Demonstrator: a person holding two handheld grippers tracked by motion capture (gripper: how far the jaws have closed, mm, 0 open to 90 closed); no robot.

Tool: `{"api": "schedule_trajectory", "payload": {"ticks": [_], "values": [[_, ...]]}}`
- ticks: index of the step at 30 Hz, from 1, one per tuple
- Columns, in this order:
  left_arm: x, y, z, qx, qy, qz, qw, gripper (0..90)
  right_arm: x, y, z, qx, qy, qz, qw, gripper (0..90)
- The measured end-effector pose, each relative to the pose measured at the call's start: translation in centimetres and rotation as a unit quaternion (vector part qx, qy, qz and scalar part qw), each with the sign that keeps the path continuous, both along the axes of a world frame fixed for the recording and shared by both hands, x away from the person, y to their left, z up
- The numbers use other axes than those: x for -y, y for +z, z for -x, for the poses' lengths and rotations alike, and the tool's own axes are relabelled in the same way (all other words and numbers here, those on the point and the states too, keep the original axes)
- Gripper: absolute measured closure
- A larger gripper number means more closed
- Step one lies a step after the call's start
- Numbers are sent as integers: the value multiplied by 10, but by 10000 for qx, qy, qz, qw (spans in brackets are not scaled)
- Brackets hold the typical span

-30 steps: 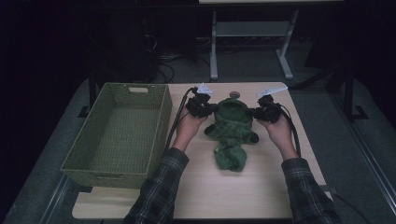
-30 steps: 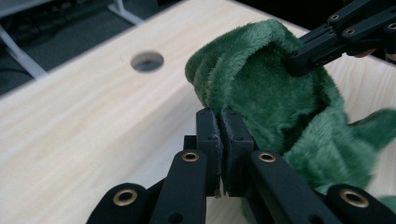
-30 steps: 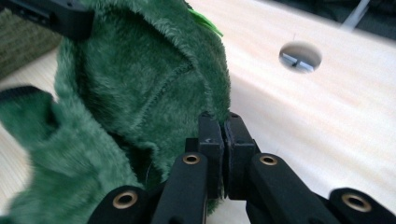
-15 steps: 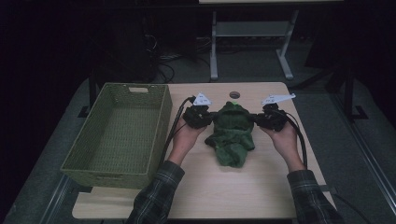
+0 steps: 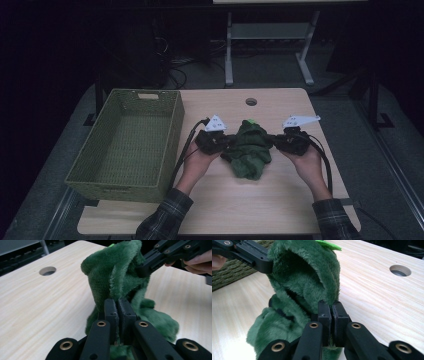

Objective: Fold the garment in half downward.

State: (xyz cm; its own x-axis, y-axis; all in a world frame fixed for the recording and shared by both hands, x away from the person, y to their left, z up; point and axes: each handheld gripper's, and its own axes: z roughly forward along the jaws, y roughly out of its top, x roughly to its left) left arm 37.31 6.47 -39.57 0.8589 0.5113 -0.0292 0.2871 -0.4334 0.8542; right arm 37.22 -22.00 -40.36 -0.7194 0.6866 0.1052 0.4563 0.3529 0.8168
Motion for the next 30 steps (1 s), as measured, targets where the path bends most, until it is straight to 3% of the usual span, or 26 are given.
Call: {"api": "schedule_trajectory", "payload": {"ticks": [9,12,15,22,26,30], "values": [[-5,-13,23,-3,-270,-71,9996,863,0,-8,21,22,213,29,9998,866],[-6,-18,32,118,-365,-258,9989,862,0,-10,28,-3,268,39,9996,866],[-7,-23,36,111,-443,-337,9984,863,0,-14,34,-67,356,11,9993,864],[-12,-38,47,-4,-568,-472,9973,863,0,-24,52,-67,477,67,9988,864],[-11,-47,51,-106,-661,-588,9960,865,-2,-31,57,-243,556,104,9981,860],[-11,-58,54,-255,-724,-689,9947,867,-3,-39,65,-242,530,276,9979,854]]}}
